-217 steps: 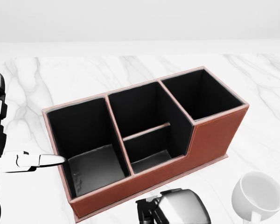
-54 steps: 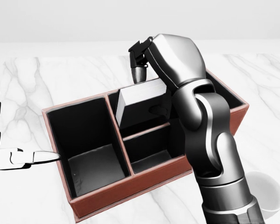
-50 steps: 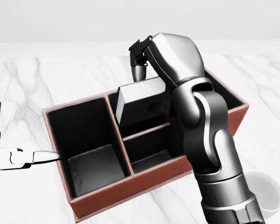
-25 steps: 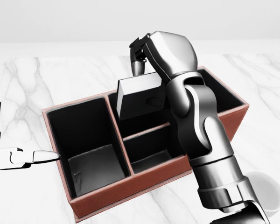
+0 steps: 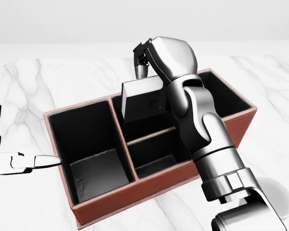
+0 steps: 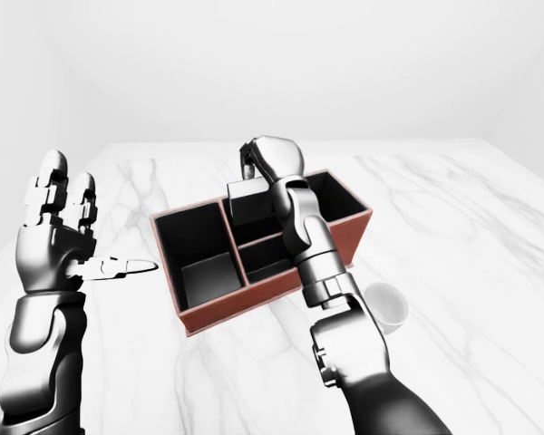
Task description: Pick up the book and place it in the front compartment of the caddy.
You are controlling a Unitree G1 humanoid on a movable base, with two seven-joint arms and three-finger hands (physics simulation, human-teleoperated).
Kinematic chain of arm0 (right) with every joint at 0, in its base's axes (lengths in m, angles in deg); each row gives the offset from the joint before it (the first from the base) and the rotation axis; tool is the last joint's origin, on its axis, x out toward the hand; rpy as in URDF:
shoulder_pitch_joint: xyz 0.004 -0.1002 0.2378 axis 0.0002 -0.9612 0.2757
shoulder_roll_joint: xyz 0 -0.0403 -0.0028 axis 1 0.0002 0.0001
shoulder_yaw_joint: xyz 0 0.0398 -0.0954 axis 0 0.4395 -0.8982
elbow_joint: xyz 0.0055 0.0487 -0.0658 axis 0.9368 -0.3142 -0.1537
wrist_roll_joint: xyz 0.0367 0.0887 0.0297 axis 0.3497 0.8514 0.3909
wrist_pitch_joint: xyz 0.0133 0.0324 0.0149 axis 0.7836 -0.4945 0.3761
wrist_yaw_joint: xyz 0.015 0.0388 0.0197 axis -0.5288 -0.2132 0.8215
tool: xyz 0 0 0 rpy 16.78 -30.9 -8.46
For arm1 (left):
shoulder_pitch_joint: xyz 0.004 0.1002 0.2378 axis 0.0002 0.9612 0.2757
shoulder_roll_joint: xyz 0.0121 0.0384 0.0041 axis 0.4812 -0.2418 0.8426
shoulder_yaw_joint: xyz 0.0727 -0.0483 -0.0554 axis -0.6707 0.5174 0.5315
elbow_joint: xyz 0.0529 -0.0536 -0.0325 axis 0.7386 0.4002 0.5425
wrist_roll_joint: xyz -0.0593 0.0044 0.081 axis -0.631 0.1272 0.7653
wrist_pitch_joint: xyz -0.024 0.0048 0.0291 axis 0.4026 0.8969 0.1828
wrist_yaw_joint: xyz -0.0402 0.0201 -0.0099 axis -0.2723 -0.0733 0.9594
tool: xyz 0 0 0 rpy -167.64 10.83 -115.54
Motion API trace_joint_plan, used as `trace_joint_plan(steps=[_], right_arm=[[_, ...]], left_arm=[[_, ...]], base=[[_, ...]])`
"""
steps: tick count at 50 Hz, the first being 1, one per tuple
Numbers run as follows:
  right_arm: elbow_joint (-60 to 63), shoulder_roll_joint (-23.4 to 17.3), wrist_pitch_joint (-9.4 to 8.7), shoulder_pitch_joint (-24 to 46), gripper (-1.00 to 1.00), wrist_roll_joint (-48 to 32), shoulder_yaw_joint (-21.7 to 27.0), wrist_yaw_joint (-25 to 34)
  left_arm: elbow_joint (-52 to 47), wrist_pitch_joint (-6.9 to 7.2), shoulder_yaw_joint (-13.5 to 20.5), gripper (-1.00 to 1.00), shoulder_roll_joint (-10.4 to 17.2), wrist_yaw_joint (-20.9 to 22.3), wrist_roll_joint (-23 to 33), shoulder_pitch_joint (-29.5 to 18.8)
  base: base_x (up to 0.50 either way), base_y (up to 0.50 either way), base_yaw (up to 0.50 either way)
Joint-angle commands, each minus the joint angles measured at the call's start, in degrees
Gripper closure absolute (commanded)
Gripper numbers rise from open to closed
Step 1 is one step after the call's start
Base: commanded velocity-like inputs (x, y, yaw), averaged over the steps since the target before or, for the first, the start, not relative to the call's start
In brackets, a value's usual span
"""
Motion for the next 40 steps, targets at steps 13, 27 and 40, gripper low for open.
trace_joint_plan(steps=[13,27,40], right_arm=[[-13.19,-0.29,4.37,5.61,1.00,0.00,0.09,-9.10],[-21.55,-0.31,4.79,8.35,1.00,-0.26,-0.37,-14.83],[-24.71,-0.18,4.79,9.08,1.00,-0.86,-0.68,-17.42]], left_arm=[[-0.29,0.00,0.24,-1.00,0.15,-0.14,-0.28,-0.06],[0.48,0.00,0.16,-1.00,0.15,-0.11,-0.24,-0.13],[0.55,0.00,0.26,-1.00,0.25,-0.13,-0.29,-0.37]], base=[[0.00,0.00,0.00],[0.00,0.00,0.00],[0.00,0.00,0.00]])
